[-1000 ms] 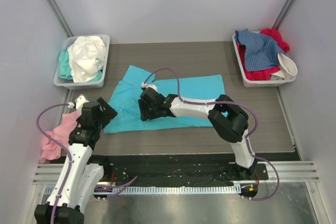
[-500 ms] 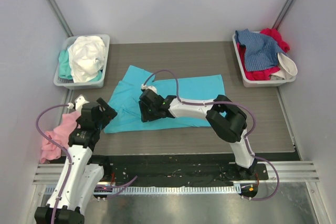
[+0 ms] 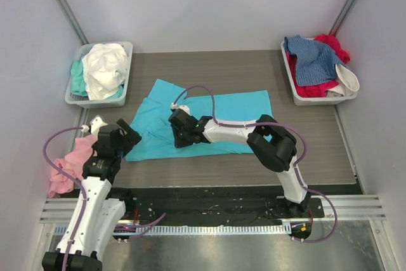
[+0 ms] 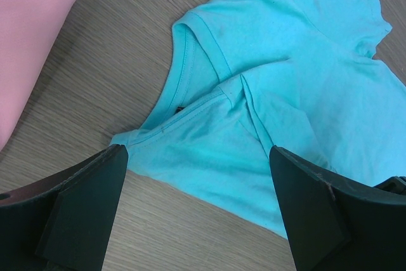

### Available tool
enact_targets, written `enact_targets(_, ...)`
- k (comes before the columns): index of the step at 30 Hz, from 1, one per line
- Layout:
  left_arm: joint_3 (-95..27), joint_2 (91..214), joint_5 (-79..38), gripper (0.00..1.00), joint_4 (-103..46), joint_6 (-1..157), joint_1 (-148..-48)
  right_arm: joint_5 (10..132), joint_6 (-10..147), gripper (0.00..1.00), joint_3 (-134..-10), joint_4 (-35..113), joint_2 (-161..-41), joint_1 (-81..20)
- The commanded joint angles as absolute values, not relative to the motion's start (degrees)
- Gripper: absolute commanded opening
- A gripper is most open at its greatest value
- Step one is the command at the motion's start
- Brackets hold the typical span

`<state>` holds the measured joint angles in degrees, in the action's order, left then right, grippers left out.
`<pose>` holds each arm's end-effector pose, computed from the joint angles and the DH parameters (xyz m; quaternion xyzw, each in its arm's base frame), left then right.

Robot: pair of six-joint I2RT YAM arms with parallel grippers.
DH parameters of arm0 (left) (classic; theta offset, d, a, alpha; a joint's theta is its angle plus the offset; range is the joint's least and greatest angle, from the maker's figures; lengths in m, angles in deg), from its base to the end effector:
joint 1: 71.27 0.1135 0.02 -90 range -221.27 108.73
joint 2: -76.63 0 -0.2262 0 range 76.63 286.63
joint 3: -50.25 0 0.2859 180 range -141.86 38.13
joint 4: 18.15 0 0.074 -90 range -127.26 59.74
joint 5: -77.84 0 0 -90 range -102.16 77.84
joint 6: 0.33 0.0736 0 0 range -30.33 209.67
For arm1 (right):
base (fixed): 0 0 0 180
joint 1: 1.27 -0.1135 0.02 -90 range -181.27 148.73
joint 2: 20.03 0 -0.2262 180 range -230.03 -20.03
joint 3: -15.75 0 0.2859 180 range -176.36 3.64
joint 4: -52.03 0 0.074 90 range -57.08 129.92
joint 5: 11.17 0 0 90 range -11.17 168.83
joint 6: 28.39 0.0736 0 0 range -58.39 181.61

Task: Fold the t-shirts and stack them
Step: Fold the tshirt

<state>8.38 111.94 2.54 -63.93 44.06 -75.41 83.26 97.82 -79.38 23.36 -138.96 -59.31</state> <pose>0.2327 0.0019 0.1851 -0.3685 0.8185 -0.0740 0.4344 0.2593 0.4049 0.0792 -0.1669 0.9314 0.2107 0.2455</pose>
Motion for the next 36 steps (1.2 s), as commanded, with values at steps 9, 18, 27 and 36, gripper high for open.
enact_targets(9,8.4,110.9,1.7,1.0,-63.7,45.0,-75.2,85.2,97.4,0.02,-78.5,23.9,-138.0,-59.5)
enact_targets(18,8.3,111.0,1.3,1.0,-63.7,44.9,-75.2,87.9,96.2,0.01,-78.6,23.2,-134.3,-59.5)
enact_targets(27,8.3,110.6,1.5,1.0,-63.7,44.9,-75.2,89.8,95.0,0.01,-81.4,21.4,-133.1,-58.8)
enact_targets(36,8.8,109.9,1.6,1.0,-64.3,44.9,-75.2,89.6,93.6,0.27,-83.8,19.8,-133.9,-57.4)
